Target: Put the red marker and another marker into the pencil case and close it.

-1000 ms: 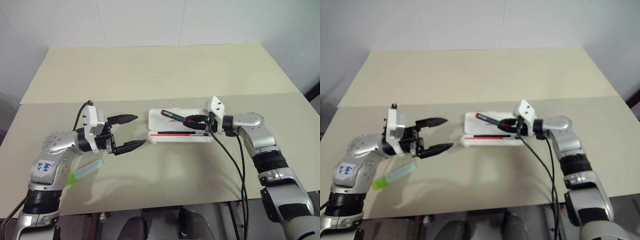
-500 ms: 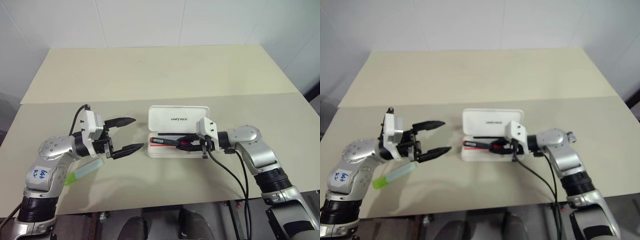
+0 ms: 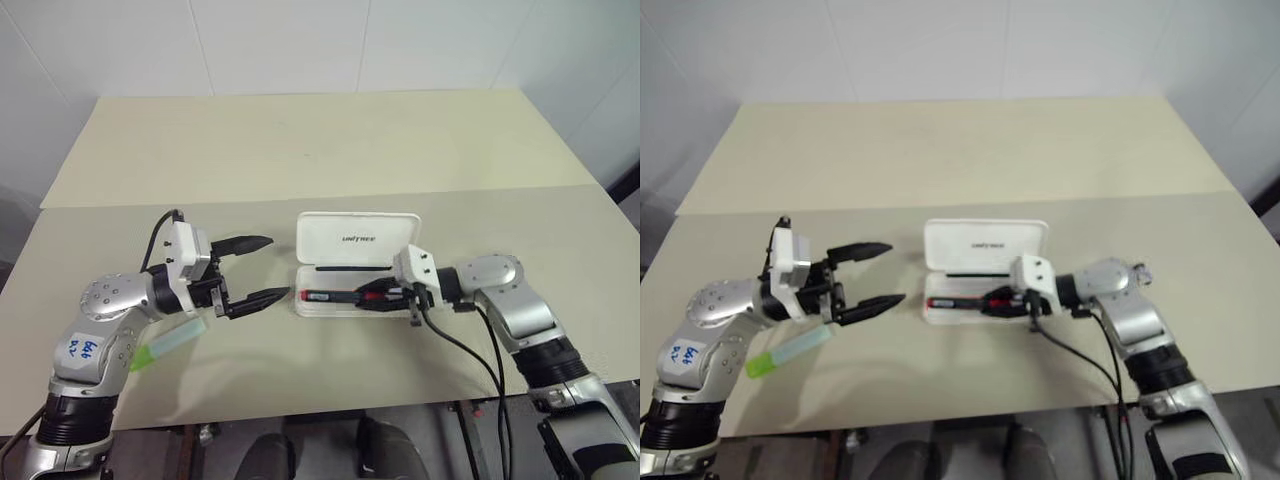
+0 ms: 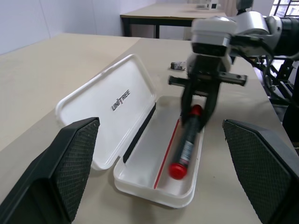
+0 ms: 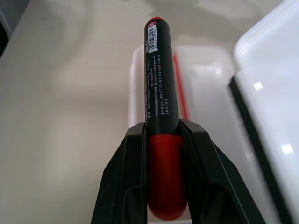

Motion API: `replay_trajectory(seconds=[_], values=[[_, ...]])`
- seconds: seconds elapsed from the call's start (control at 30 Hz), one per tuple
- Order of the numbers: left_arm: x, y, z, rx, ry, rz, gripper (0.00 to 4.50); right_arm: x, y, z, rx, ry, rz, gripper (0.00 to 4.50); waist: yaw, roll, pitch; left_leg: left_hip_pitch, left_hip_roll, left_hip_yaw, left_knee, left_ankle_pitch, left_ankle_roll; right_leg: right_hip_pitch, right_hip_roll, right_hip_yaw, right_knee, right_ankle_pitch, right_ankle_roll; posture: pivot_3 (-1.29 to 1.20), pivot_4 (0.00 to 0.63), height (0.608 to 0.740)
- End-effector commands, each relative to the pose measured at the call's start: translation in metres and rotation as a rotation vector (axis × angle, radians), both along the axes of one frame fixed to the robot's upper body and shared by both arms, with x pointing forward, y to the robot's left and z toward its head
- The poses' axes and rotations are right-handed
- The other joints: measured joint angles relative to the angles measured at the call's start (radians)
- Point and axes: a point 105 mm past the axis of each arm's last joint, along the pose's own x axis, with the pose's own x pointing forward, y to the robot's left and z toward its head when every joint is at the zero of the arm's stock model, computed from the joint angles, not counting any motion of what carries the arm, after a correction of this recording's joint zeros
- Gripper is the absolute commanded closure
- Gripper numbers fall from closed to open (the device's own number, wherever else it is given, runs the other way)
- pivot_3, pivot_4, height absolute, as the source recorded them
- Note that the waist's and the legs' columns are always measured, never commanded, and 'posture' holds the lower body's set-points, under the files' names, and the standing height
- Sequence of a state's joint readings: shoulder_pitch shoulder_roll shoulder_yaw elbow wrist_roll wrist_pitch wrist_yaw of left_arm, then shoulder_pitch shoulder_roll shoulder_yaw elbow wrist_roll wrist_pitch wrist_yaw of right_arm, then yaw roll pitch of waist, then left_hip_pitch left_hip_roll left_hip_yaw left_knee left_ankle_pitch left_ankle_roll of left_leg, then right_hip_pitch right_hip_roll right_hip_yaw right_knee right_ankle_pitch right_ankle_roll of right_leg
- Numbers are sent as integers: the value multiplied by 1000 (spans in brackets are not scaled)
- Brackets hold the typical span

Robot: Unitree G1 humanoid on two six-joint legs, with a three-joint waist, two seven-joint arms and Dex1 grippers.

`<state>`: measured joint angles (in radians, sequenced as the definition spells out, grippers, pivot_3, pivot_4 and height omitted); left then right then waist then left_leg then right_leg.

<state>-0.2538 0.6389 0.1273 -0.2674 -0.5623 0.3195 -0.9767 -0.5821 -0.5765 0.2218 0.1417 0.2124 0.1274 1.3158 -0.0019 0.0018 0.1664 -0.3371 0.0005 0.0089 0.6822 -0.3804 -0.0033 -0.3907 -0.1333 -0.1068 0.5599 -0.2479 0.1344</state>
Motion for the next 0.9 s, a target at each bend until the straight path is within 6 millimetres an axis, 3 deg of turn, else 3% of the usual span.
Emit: replay_trajectory(seconds=[0.03,0.33,0.5,0.7,0.9], values=[[-2,-3,8,20,-42,-16,0,9,-4,18,58,-53,-26,3878,1,0,0,0,0,0,0,0,0,0,0,0,0,0,0,0,150,740],[-2,-3,7,21,-45,-15,0,24,-11,17,16,-104,-73,3878,-1,0,0,0,0,0,-1,0,0,0,0,0,0,0,0,0,150,740],[-2,-3,6,28,-46,-20,0,27,-21,-4,-134,-161,-8,3878,-1,0,0,0,0,0,0,0,0,0,0,0,0,0,0,0,150,740],[-2,-5,6,31,-49,-27,0,28,-28,-15,-166,-122,46,3878,-1,0,0,0,0,0,0,0,0,0,0,0,0,0,0,0,150,740],[-3,-5,6,33,-50,-26,0,29,-20,-7,-118,-131,59,1790,-2,0,0,0,0,-1,-1,0,0,0,0,-1,0,0,0,0,150,740]])
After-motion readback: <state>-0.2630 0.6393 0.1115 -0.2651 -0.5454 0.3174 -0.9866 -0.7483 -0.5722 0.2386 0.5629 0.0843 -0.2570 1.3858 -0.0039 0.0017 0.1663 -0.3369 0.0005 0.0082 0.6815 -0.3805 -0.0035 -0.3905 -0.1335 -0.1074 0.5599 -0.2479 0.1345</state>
